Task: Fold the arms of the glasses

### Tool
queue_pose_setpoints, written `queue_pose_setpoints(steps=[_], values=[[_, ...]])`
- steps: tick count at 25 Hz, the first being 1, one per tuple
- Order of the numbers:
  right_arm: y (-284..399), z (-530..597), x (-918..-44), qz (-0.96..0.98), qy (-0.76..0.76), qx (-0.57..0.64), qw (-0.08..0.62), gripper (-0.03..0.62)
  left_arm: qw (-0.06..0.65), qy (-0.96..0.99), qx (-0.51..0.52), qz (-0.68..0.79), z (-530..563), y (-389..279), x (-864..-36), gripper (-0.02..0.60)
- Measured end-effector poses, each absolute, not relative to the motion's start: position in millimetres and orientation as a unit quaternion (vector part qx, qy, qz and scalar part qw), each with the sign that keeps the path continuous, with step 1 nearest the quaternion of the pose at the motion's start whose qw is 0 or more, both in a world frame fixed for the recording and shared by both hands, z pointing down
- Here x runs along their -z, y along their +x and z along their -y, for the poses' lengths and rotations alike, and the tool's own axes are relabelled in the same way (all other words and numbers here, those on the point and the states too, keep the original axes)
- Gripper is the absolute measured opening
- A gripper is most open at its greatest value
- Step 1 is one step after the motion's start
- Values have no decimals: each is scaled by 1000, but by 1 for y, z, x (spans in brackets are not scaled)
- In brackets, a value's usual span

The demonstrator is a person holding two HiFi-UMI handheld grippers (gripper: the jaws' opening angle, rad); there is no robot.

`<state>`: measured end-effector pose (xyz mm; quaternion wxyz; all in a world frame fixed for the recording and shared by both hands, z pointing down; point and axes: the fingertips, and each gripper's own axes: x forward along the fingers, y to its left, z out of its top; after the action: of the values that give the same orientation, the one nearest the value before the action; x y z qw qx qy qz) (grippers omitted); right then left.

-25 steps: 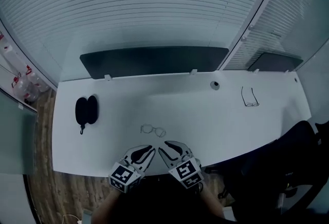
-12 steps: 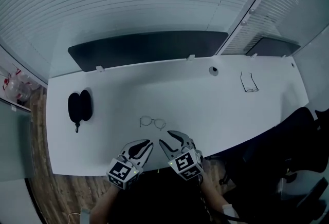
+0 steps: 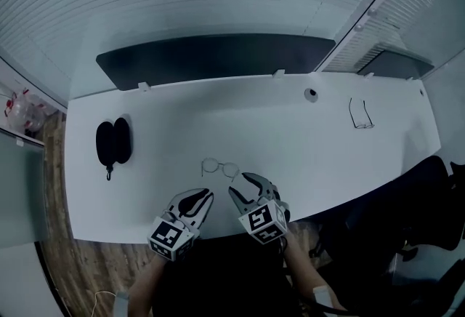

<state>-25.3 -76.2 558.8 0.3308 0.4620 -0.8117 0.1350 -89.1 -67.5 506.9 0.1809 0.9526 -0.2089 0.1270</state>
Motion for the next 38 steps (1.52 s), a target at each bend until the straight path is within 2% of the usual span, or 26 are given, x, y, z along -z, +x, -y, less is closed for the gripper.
queue_pose_setpoints(steps=[10,19,26,38], values=[[-27,83,-572,809,450,-131,354,201,144,947,-165,236,117,-126,-525,51],[-27,88,-579,804,452,-143,360,199,163,945,-186,216,131,-119,-551,51],[-29,91,-580,802,454,-145,361,198,143,948,-208,195,140,-109,-562,51],[-24,100,-576,795,466,-134,364,115,125,955,-218,160,142,-85,-568,51]])
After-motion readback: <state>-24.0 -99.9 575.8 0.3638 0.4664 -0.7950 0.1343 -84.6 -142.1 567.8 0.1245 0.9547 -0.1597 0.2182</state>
